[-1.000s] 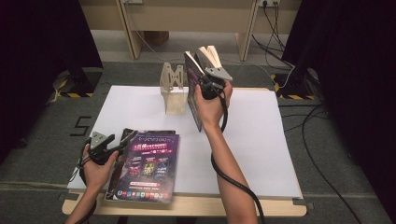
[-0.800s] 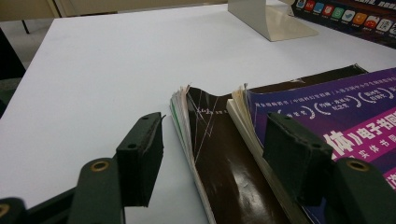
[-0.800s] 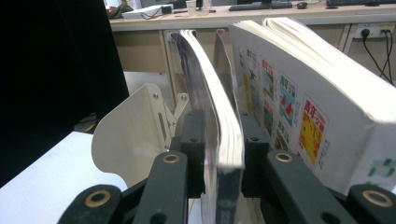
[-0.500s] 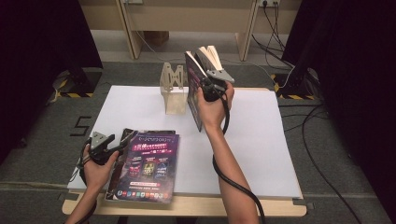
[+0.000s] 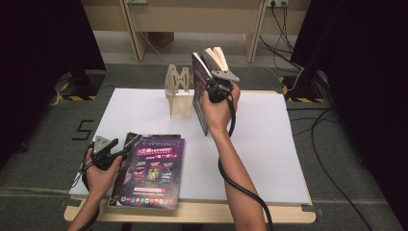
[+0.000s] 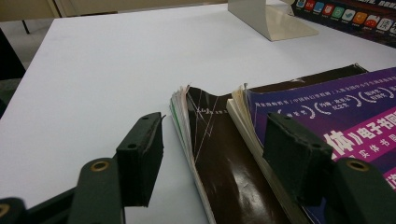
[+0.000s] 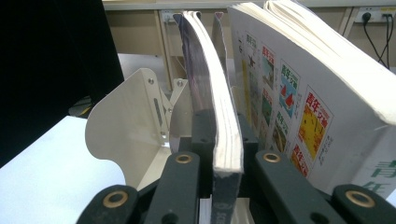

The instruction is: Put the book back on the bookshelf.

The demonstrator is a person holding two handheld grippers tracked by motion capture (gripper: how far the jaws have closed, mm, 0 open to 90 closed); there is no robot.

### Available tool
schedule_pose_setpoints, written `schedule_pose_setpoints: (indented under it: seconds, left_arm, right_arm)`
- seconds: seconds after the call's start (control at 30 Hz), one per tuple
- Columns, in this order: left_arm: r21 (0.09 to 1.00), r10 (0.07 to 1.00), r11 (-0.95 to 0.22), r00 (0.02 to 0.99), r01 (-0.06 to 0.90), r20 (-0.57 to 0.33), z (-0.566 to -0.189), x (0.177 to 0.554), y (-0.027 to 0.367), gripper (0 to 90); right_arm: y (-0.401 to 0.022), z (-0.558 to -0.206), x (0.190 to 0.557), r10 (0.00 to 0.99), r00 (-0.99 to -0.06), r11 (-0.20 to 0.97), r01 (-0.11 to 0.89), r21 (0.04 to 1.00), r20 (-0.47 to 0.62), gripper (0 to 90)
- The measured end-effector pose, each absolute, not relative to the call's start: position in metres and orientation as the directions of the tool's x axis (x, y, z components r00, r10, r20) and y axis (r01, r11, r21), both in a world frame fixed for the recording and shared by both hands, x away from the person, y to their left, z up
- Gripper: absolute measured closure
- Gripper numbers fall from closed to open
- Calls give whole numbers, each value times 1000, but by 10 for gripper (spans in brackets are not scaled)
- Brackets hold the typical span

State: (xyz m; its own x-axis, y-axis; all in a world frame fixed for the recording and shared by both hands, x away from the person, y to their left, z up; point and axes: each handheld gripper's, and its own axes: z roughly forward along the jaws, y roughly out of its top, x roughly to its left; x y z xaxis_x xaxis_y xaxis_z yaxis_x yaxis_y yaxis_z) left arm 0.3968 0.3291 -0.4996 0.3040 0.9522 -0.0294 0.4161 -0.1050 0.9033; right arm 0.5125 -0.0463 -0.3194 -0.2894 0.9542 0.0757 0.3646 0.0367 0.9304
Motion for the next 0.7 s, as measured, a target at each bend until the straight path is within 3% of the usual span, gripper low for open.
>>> schedule_pose_setpoints:
  seconds: [0.7]
  left_arm:
    - [904,951,-97,306,416,-39,-500,397,330,373]
  right_arm:
    - [-30,-317,535,964,-262,21,250,968,47,849]
